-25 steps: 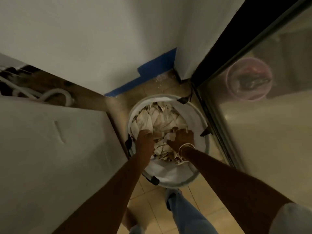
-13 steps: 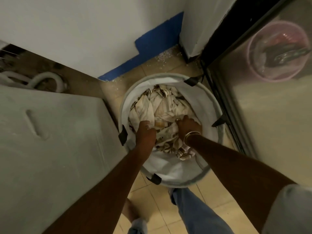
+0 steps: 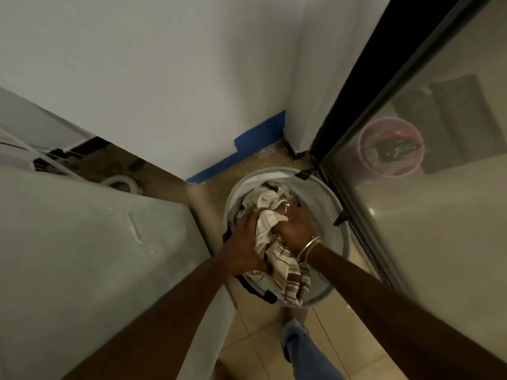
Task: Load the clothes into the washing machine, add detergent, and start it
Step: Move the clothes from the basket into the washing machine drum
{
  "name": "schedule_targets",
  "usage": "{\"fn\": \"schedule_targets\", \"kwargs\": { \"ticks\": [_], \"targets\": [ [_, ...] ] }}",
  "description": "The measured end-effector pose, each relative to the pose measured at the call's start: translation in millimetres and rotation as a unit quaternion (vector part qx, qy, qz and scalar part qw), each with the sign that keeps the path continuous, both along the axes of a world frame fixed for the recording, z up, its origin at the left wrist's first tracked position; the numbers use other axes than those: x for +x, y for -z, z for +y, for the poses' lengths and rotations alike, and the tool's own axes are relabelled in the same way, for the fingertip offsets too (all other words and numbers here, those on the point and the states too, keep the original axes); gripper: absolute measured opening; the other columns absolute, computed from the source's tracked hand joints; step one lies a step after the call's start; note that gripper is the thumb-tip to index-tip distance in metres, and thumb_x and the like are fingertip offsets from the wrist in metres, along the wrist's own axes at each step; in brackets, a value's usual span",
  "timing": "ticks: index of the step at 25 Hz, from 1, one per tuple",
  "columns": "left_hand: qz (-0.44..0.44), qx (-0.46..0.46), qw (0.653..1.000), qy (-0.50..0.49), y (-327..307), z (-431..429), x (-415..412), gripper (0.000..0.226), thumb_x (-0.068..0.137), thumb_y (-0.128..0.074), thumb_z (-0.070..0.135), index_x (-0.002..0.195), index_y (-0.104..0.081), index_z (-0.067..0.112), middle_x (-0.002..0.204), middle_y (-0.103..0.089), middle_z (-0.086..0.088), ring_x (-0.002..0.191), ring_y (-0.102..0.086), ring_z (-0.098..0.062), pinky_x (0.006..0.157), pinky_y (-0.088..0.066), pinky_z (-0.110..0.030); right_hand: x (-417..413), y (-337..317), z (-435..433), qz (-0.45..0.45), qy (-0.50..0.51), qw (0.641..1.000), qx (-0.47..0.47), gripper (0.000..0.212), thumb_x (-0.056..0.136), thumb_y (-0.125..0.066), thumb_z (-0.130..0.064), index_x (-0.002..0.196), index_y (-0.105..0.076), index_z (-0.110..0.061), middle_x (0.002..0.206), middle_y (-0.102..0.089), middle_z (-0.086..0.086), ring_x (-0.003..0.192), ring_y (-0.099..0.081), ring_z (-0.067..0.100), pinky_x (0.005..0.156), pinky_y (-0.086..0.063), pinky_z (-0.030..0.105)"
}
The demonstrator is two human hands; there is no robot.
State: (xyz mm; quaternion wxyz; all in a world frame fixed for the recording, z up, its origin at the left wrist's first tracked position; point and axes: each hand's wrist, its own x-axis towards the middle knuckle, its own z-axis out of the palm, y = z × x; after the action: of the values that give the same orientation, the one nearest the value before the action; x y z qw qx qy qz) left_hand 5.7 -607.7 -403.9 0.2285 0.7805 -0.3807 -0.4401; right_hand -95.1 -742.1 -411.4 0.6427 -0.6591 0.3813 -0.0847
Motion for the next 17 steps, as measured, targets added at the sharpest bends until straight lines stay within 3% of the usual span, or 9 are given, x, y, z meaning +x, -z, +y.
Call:
{"fn": "schedule_targets", "kwargs": {
  "ticks": [2, 4, 6, 8, 10, 13, 15, 17],
  "targets": [
    [0.023, -0.06, 0.996, -0.065, -35.0, -6.7, 6.9, 0.104, 0.064, -0.084, 0.05, 0.15, -0.028, 0.029, 0.152, -0.037, 0.011, 0.141, -0.033, 0.0, 0.118, -0.032, -0.035, 5.9, -31.2, -1.6, 0.006, 0.009, 1.0, 0.023, 0.019, 0.073, -0.073, -0.031, 0.081, -0.072, -0.013, 0.082, -0.073, 0.007, 0.083, -0.071, 0.026, 0.081, -0.057, 0.048],
    [0.008, -0.091, 0.99, -0.104, -71.3, -12.1, 13.4, 0.07, 0.076, -0.076, 0.04, 0.137, -0.042, 0.031, 0.132, -0.05, 0.022, 0.125, -0.045, 0.015, 0.108, -0.037, -0.016, 12.8, -68.5, -3.2, -0.024, -0.021, 0.999, 0.011, 0.02, 0.069, -0.075, -0.024, 0.089, -0.076, -0.021, 0.091, -0.076, 0.002, 0.092, -0.071, 0.023, 0.088, -0.055, 0.05],
    [0.001, -0.086, 0.984, -0.159, -109.9, -10.6, 18.1, 0.058, 0.078, -0.078, 0.027, 0.13, -0.053, 0.024, 0.116, -0.06, 0.016, 0.113, -0.059, 0.001, 0.095, -0.046, -0.017, 16.3, -115.5, -5.2, -0.086, -0.025, 0.996, -0.017, 0.027, 0.077, -0.074, -0.021, 0.105, -0.074, -0.019, 0.106, -0.074, 0.001, 0.104, -0.068, 0.017, 0.096, -0.053, 0.045],
    [0.009, -0.077, 0.97, -0.231, -142.4, -8.5, 21.3, 0.053, 0.079, -0.078, 0.012, 0.128, -0.055, 0.012, 0.11, -0.063, 0.004, 0.104, -0.062, -0.014, 0.083, -0.049, -0.015, 11.6, -157.4, -7.6, -0.134, 0.041, 0.989, -0.049, 0.037, 0.086, -0.066, -0.03, 0.12, -0.064, -0.019, 0.115, -0.068, -0.001, 0.109, -0.064, 0.012, 0.097, -0.052, 0.037],
    [0.011, -0.116, 0.953, -0.281, -180.2, -3.9, 21.8, 0.053, 0.081, -0.078, 0.018, 0.128, -0.057, 0.007, 0.114, -0.062, 0.002, 0.105, -0.06, -0.013, 0.081, -0.044, -0.008, -3.4, -182.8, -4.0, -0.121, 0.139, 0.977, -0.112, 0.044, 0.093, -0.056, -0.046, 0.129, -0.057, -0.02, 0.122, -0.062, 0.0, 0.113, -0.059, 0.014, 0.099, -0.05, 0.041],
    [0.022, -0.172, 0.915, -0.364, -237.1, 9.5, 24.1, 0.07, 0.06, -0.076, 0.055, 0.12, -0.066, 0.019, 0.111, -0.071, 0.002, 0.102, -0.067, -0.013, 0.09, -0.053, -0.028, -43.8, -183.9, 21.1, -0.024, 0.19, 0.972, -0.137, 0.071, 0.088, -0.044, -0.069, 0.144, -0.04, -0.026, 0.139, -0.05, -0.003, 0.124, -0.05, 0.015, 0.107, -0.043, 0.048],
    [0.021, -0.218, 0.905, -0.364, -275.8, 26.0, 25.6, 0.061, 0.061, -0.075, 0.052, 0.114, -0.069, 0.023, 0.104, -0.074, 0.004, 0.097, -0.069, -0.01, 0.09, -0.056, -0.038, -74.7, -183.6, 50.6, 0.018, 0.142, 0.972, -0.185, 0.085, 0.083, -0.05, -0.07, 0.151, -0.026, -0.026, 0.151, -0.036, 0.001, 0.136, -0.039, 0.017, 0.112, -0.037, 0.05],
    [0.03, -0.262, 0.891, -0.369, -315.9, 40.8, 26.7, 0.052, 0.064, -0.077, 0.047, 0.11, -0.071, 0.024, 0.101, -0.075, 0.004, 0.096, -0.07, -0.011, 0.089, -0.057, -0.041, -95.7, -191.3, 81.3, 0.021, 0.089, 0.96, -0.263, 0.098, 0.078, -0.067, -0.058, 0.155, -0.016, -0.024, 0.158, -0.025, 0.001, 0.143, -0.03, 0.019, 0.116, -0.032, 0.048]
  ]
}}
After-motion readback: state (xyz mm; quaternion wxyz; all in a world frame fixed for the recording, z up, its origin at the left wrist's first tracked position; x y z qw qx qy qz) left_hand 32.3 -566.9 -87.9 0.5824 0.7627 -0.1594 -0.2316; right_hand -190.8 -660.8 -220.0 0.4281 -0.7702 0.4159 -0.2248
